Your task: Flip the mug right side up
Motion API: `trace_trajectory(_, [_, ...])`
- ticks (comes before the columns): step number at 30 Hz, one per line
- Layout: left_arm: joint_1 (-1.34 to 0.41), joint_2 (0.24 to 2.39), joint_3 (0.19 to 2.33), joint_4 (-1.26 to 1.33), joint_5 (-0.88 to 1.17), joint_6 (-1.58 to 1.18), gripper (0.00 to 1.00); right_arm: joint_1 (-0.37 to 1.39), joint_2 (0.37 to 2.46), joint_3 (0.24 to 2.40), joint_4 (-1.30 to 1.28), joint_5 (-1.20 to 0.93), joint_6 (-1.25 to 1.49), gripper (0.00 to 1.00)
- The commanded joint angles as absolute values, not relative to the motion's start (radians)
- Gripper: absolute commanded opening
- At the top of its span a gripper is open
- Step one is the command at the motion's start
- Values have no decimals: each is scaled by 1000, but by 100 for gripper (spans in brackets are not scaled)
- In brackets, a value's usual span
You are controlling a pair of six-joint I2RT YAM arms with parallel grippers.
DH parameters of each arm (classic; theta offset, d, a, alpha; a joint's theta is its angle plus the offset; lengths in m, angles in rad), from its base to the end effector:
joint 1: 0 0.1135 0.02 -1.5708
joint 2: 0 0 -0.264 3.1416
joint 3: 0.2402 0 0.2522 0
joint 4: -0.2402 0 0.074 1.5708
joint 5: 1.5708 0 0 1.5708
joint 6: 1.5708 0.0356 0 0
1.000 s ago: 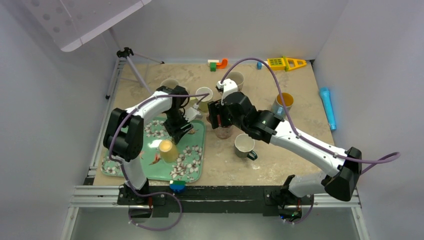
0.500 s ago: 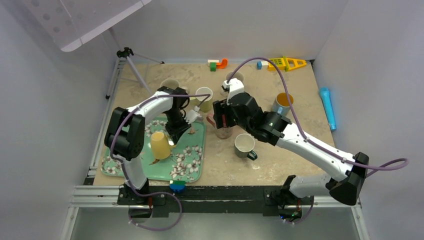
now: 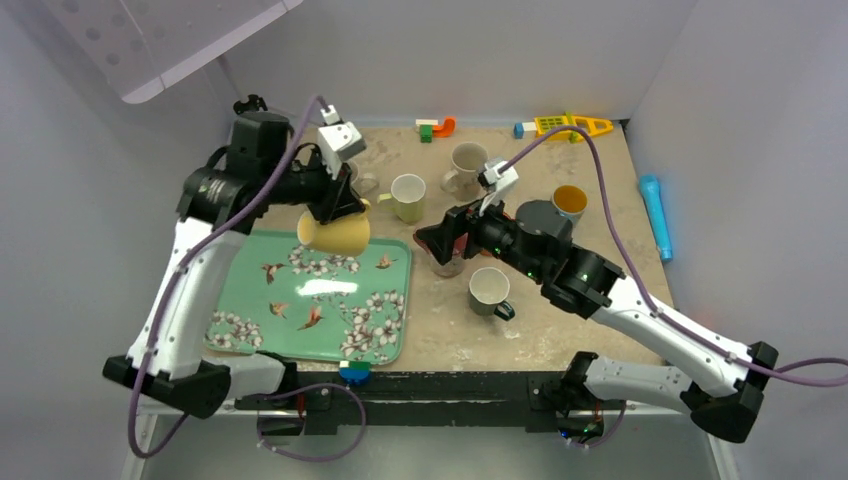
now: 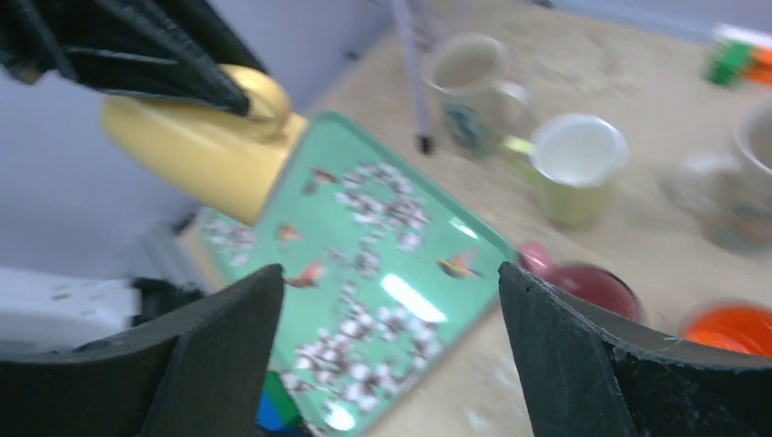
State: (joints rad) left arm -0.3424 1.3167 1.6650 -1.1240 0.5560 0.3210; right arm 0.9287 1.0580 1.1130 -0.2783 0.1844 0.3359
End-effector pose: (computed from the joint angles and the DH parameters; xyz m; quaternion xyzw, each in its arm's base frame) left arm 0.2177 -0.0976 0.4360 0.3892 0.8037 -0.2570 0.3696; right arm 0.1478 0.1867 0.3928 -0.1723 0.7610 0.3091 0.5437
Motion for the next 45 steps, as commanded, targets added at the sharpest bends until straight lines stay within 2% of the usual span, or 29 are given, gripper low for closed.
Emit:
trace_trajectory(1, [-343,1250,1754,-997,789,39,0,931,1021,1011,215,-204,381,92])
trace_trajectory(4, [-344,1231,1762,-905,862,-86,0,931,1047,985,396,-334,451,93])
trace_trajectory(7, [-343,1214,1764,-843,882,-150,0,932,1096,1011,444,-398,500,92])
trace_trajectory(14, [-344,1212,1737,-780,888,-181,0,932,1241,1072,561,-640,594,75])
trace_trajectory(17, [-350,1211,1723,-750,907,-201,0,933,1273,1079,590,-669,609,67])
trace_trajectory(18, [-353,1211,1719,-746,909,-201,0,933,1274,1079,597,-664,610,56])
trace_trajectory(19, [-355,1212,1708,-745,912,-197,0,933,1267,1078,597,-643,607,39])
trace_trajectory(20, [-356,1212,1694,-747,913,-187,0,932,1253,1078,579,-605,595,14])
trace_trajectory(21, [-356,1212,1677,-758,909,-169,0,933,1235,1082,543,-540,578,0])
trace_trajectory(22, [-356,1213,1666,-797,896,-137,0,932,1212,1093,441,-466,544,0])
trace_trajectory(23, [-356,1218,1662,-843,857,-95,17,931,1192,1113,341,-362,488,0])
trace_trajectory(24, [-356,1223,1668,-897,808,-39,62,931,1168,1146,238,-249,448,0])
trace_trajectory(25, [-356,1228,1673,-952,749,60,95,931,1155,1176,122,-99,407,0])
trace_trajectory(26, [-356,1228,1672,-992,665,121,100,931,1150,1216,6,39,368,0])
trace_trajectory(29, [-345,1195,1608,-1022,438,242,100,918,1190,1362,-406,448,314,0])
trace_trajectory(32, [-324,1152,1493,-980,291,304,100,823,1260,1458,-801,627,378,0])
trace_trajectory(36, [-286,1111,1349,-891,212,327,100,631,1266,1403,-958,535,396,0])
trace_trajectory(45, [-210,1095,1145,-761,205,333,100,446,1287,1253,-1009,395,384,0])
